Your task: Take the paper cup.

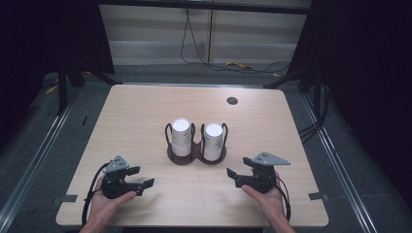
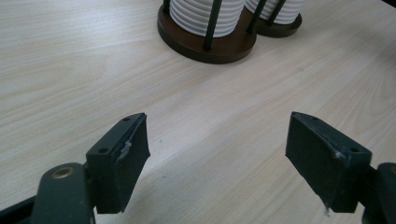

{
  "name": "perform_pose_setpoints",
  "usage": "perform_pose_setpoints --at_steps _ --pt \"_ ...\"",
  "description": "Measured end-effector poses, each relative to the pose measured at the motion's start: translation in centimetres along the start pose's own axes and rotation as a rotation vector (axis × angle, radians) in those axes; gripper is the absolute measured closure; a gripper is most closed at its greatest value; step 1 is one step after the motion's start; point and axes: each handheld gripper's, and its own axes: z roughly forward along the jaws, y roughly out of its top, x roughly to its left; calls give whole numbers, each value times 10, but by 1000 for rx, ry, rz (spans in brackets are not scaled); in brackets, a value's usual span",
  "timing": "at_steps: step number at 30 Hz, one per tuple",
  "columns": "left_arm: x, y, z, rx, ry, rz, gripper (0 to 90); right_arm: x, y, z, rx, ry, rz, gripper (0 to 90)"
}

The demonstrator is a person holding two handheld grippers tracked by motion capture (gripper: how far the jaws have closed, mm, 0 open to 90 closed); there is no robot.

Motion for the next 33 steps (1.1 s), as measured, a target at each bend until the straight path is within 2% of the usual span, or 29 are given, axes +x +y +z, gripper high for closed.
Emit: perform_pose_setpoints --at_steps 2,8,11,20,26,33 --pt "0 0 0 -3 0 -2 213 2 5 0 -1 13 -25 230" --pt "0 0 1 0 -3 -11 213 11 14 2 12 54 -61 239" --pt "1 2 2 1 -2 -7 215 14 16 3 15 57 -88 248" --pt "1 1 3 3 5 -6 215 16 30 6 11 120 -98 277" --pt "0 0 -1 2 2 7 217 22 41 10 16 175 -125 312" --pt "-2 0 1 17 -24 11 218 28 50 16 21 212 -149 363"
